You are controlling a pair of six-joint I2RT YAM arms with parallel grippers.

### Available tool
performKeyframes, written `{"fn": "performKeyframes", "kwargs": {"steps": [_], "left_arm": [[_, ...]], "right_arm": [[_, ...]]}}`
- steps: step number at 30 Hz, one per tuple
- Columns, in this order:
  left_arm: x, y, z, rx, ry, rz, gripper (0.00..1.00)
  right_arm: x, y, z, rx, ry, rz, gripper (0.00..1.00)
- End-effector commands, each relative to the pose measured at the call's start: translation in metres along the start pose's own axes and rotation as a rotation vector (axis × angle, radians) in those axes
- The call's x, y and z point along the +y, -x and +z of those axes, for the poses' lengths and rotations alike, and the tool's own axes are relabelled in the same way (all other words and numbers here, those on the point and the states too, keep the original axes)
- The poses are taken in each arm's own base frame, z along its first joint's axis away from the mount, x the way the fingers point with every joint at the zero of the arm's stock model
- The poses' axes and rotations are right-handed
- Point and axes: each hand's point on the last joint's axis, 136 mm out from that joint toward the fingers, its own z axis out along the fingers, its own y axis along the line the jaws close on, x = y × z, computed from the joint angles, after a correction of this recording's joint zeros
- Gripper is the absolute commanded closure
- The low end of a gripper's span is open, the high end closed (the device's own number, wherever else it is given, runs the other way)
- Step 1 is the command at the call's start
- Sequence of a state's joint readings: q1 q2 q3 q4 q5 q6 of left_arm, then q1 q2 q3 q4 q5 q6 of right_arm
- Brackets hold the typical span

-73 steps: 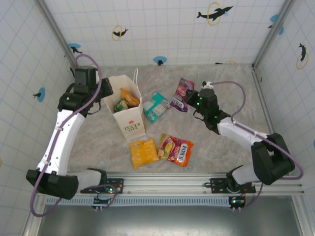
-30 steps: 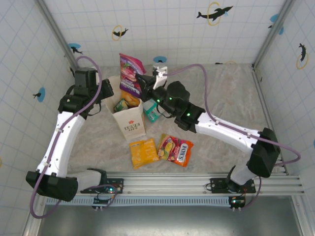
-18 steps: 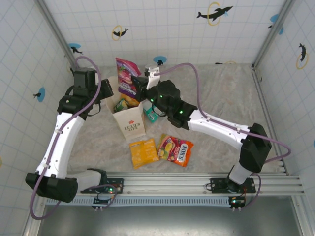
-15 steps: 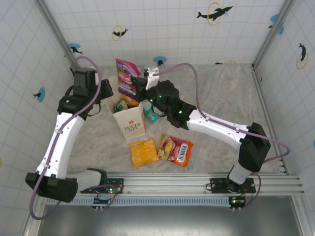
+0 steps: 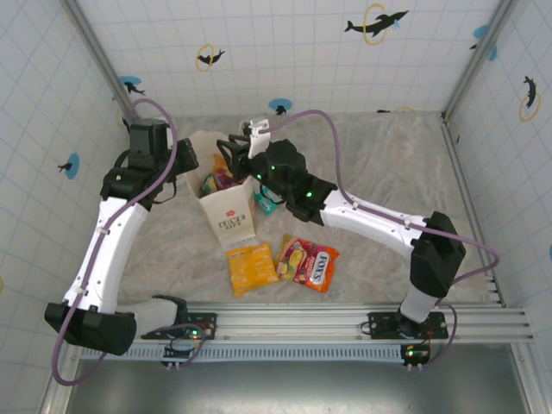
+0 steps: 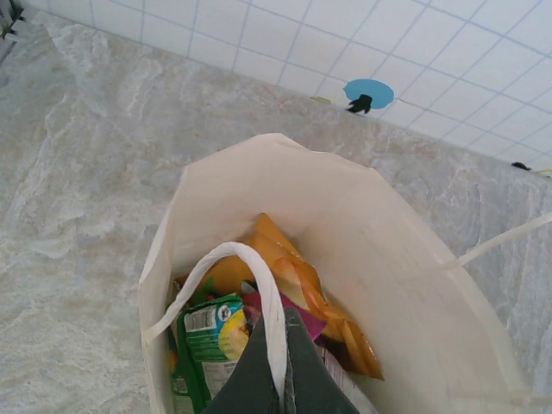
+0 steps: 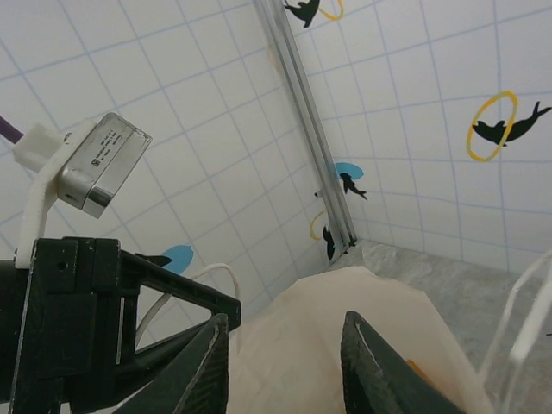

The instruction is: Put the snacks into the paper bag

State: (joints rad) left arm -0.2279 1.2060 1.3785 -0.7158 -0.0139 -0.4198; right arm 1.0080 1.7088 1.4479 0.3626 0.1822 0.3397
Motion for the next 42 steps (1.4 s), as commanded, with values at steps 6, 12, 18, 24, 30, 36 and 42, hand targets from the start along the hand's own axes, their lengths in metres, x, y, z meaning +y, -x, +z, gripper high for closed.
{"fn": "performKeyframes", "kwargs": {"steps": [6, 12, 18, 24, 30, 36, 42], "left_arm": [[0.001, 0.003, -0.001, -0.01, 0.006, 0.006, 1.0], [0.004, 0.0, 0.0, -0.006, 0.009, 0.003, 0.93], [0.006, -0.002, -0.002, -0.014, 0.016, 0.002, 0.77], [0.01, -0.007, -0.003, -0.018, 0.023, 0.002, 0.76], [0.009, -0.012, 0.002, -0.005, 0.012, -0.001, 0.76], [0.009, -0.015, 0.005, 0.006, 0.007, -0.004, 0.75], [0.008, -0.011, 0.002, -0.01, 0.003, -0.004, 0.76]], "right_arm": [[-0.011, 0.033, -0.05, -0.075, -0.025, 0.004, 0.59], [-0.067, -0.031, -0.1, 0.114, -0.135, 0.073, 0.56], [-0.117, -0.128, -0.163, 0.439, -0.187, 0.214, 0.53], [-0.151, -0.202, -0.236, 0.671, -0.336, 0.459, 0.51], [-0.156, -0.258, -0.286, 0.757, -0.403, 0.721, 0.5], [-0.158, -0.293, -0.302, 0.728, -0.39, 0.899, 0.5], [-0.153, -0.304, -0.308, 0.753, -0.372, 0.966, 0.5]]}}
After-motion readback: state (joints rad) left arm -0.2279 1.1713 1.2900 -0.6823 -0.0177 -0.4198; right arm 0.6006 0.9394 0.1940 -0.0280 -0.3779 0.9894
